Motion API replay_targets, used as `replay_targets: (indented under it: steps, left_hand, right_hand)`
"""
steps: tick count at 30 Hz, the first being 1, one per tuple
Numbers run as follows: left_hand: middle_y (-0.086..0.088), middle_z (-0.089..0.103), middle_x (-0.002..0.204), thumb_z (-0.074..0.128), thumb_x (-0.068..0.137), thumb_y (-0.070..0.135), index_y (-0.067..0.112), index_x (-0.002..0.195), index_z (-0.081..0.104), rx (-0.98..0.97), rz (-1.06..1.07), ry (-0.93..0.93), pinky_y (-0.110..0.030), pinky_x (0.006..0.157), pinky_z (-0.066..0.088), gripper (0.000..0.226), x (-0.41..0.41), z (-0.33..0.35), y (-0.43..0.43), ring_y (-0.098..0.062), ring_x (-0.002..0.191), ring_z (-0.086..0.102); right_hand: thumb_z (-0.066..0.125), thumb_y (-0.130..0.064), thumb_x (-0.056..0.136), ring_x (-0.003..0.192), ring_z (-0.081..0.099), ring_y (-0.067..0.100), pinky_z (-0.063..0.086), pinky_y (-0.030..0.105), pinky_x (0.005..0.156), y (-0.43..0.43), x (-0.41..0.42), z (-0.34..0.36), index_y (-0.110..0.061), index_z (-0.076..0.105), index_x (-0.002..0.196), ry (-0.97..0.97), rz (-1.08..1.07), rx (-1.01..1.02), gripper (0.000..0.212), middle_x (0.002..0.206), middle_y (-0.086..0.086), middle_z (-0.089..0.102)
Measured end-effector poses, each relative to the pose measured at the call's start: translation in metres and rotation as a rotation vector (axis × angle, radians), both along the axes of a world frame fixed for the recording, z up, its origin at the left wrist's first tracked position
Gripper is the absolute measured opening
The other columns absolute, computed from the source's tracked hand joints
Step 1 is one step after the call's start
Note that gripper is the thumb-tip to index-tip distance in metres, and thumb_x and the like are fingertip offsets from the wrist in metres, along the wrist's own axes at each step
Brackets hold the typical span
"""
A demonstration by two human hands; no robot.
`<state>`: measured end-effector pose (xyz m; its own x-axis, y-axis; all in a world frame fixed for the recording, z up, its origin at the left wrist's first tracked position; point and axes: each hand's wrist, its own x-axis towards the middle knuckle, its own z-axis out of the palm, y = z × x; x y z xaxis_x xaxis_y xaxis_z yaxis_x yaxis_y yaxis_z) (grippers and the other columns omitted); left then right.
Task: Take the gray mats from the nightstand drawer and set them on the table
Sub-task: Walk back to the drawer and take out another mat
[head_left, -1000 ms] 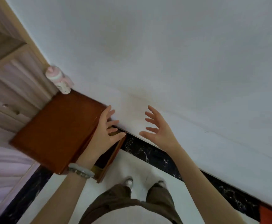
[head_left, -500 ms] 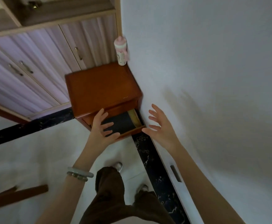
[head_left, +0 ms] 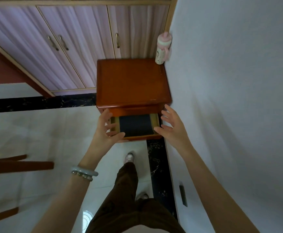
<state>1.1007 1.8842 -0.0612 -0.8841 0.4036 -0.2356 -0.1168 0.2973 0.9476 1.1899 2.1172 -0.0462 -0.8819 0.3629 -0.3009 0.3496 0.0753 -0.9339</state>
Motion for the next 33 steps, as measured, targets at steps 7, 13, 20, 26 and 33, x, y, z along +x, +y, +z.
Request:
replay_targets:
  steps: [7, 13, 20, 26, 33]
  left_hand:
    - [0.002, 0.033, 0.147, 0.075, 0.078, 0.010, 0.031, 0.143, 0.024, -0.046, -0.033, -0.080, -0.031, 0.086, 0.052, 0.086, -0.060, -0.061, 0.020, -0.022, 0.125, 0.048]
    - [0.004, 0.036, 0.148, 0.073, 0.081, 0.011, 0.031, 0.147, 0.022, -0.068, -0.057, -0.057, -0.019, 0.084, 0.050, 0.086, -0.095, -0.138, 0.042, -0.010, 0.119, 0.050]
    - [-0.003, 0.042, 0.143, 0.070, 0.080, 0.002, 0.020, 0.144, 0.032, -0.009, -0.023, -0.046, -0.045, 0.098, 0.048, 0.077, -0.100, -0.282, 0.048, -0.020, 0.123, 0.051]
    - [-0.011, 0.044, 0.141, 0.069, 0.077, 0.001, 0.012, 0.145, 0.029, 0.048, 0.009, 0.003, -0.047, 0.098, 0.047, 0.080, -0.106, -0.391, 0.050, -0.026, 0.121, 0.052]
    - [-0.004, 0.041, 0.144, 0.067, 0.082, 0.002, 0.018, 0.145, 0.031, 0.009, -0.002, 0.077, -0.023, 0.089, 0.050, 0.074, -0.123, -0.471, 0.049, -0.012, 0.120, 0.052]
  right_hand:
    - [0.076, -0.014, 0.077, 0.118, 0.047, -0.001, 0.043, 0.015, 0.092, 0.025, -0.071, -0.045, -0.047, 0.032, 0.134, -0.008, -0.006, 0.018, 0.079, 0.132, -0.017, 0.044]
    - [0.077, -0.017, 0.076, 0.115, 0.048, -0.008, 0.044, 0.008, 0.085, 0.046, -0.097, -0.137, -0.042, 0.032, 0.139, -0.042, -0.005, 0.036, 0.081, 0.131, -0.020, 0.045]
    - [0.076, -0.015, 0.076, 0.115, 0.052, 0.000, 0.047, 0.019, 0.093, 0.067, -0.097, -0.295, -0.036, 0.046, 0.126, -0.027, 0.002, 0.118, 0.062, 0.122, -0.015, 0.054]
    - [0.077, -0.015, 0.074, 0.112, 0.056, 0.001, 0.049, 0.023, 0.094, 0.079, -0.109, -0.407, -0.037, 0.050, 0.119, 0.065, 0.028, 0.151, 0.057, 0.114, -0.012, 0.059]
    - [0.075, -0.014, 0.077, 0.116, 0.053, 0.002, 0.047, 0.021, 0.093, 0.092, -0.120, -0.482, -0.032, 0.049, 0.127, 0.133, 0.081, 0.191, 0.059, 0.122, -0.009, 0.057]
